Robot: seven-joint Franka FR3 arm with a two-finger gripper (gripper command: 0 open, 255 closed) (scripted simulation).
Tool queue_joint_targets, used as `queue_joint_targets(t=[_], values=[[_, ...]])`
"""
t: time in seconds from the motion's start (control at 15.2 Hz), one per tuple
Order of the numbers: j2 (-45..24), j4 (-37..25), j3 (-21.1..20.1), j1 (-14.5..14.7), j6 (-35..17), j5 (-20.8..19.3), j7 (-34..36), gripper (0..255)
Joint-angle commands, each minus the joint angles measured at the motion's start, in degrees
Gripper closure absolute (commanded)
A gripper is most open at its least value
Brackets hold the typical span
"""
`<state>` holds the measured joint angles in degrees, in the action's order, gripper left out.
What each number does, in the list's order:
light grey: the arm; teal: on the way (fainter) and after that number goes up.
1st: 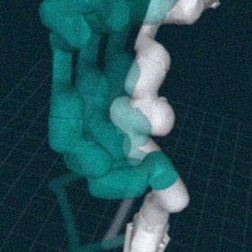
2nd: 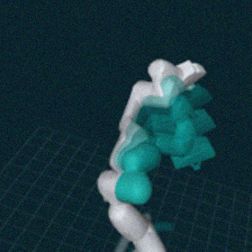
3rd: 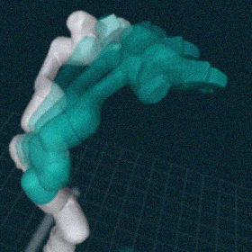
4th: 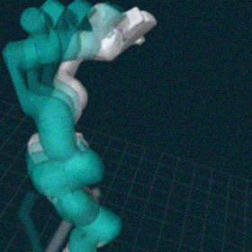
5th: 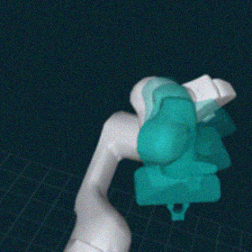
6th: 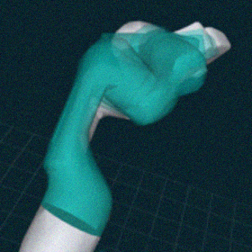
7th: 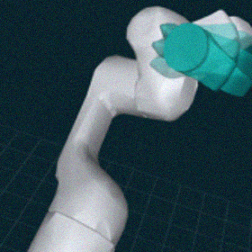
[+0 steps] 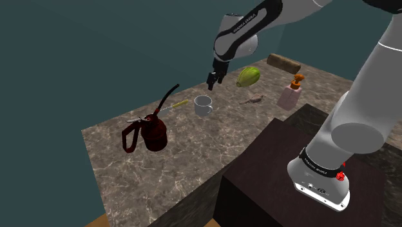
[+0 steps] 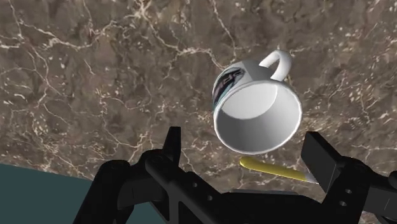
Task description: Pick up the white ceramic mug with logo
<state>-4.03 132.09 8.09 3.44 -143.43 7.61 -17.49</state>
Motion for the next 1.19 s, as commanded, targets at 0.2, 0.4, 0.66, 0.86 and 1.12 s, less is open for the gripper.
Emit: queue_joint_targets(t=[0.2,0.4,0.66,0.86,1.12], values=[[-11.7,-6.5,-1.1,-0.9,-3.6,4.6,-3.8,0],[-16.7,-9.6,-2.0,-1.6,-4.8,6.2,-5.0,0],[-19.2,-9.7,-2.6,-2.0,-7.2,7.2,-5.9,0],[-21.5,-9.9,-3.2,-2.4,-9.3,8.0,-6.7,0],[-21.5,-9.9,-3.2,-2.5,-9.3,8.0,-6.8,255]])
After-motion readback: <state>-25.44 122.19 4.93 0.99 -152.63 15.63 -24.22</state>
